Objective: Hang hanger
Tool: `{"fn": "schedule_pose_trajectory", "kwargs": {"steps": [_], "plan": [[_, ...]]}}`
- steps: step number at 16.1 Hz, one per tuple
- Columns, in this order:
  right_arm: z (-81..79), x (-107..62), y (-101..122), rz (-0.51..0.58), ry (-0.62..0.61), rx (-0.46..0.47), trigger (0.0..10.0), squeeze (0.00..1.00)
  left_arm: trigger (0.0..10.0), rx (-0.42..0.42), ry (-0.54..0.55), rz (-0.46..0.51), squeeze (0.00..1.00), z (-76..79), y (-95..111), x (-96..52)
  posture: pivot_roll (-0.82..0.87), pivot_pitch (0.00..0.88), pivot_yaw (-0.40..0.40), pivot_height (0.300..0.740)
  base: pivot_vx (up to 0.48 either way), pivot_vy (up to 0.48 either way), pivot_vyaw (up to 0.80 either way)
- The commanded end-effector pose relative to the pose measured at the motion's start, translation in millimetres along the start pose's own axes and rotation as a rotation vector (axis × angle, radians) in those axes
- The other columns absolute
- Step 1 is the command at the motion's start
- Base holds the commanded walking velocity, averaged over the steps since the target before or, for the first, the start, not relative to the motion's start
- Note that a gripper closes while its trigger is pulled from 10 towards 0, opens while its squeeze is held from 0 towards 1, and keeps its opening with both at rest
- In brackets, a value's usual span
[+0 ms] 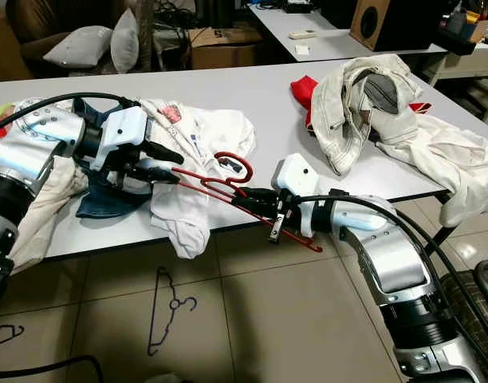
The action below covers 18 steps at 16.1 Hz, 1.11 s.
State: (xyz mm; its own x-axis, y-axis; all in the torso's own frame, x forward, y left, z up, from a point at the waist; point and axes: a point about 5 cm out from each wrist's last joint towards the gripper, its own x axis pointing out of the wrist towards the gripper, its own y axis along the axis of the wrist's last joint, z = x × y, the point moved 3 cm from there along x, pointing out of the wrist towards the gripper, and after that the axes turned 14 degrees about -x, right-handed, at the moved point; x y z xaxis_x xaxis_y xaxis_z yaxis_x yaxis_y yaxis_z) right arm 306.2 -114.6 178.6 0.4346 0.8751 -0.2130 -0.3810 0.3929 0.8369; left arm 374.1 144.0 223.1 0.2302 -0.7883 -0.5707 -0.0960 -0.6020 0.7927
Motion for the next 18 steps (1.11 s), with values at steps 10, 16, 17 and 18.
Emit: {"fn": "schedule_pose_trajectory", "kwargs": {"steps": [10,16,17,18], "plan": [[1.9,-1.9,6.4,0.025,0.016,-0.034,10.0,0.00,0.0,-0.023,-0.101,0.016,0.00,4.0,1.2,-5.1,-0.06,0.000,0.031,0.740,0.000,0.000,0.00],[9.3,-7.2,7.2,0.029,-0.033,-0.011,10.0,1.00,0.0,-0.089,-0.055,0.072,0.00,1.7,-3.4,-7.1,-0.06,0.000,0.041,0.740,0.000,0.000,0.00],[15.9,-15.6,12.7,0.052,-0.064,-0.033,10.0,1.00,0.0,-0.106,-0.005,0.078,0.00,-0.9,-8.3,-8.4,-0.06,0.000,0.041,0.740,0.000,0.000,0.00],[17.8,-21.3,15.8,0.072,-0.067,-0.014,10.0,1.00,0.0,-0.111,0.026,0.084,0.00,-2.7,-10.4,-9.1,-0.06,0.000,0.041,0.740,0.000,0.000,0.00]]}}
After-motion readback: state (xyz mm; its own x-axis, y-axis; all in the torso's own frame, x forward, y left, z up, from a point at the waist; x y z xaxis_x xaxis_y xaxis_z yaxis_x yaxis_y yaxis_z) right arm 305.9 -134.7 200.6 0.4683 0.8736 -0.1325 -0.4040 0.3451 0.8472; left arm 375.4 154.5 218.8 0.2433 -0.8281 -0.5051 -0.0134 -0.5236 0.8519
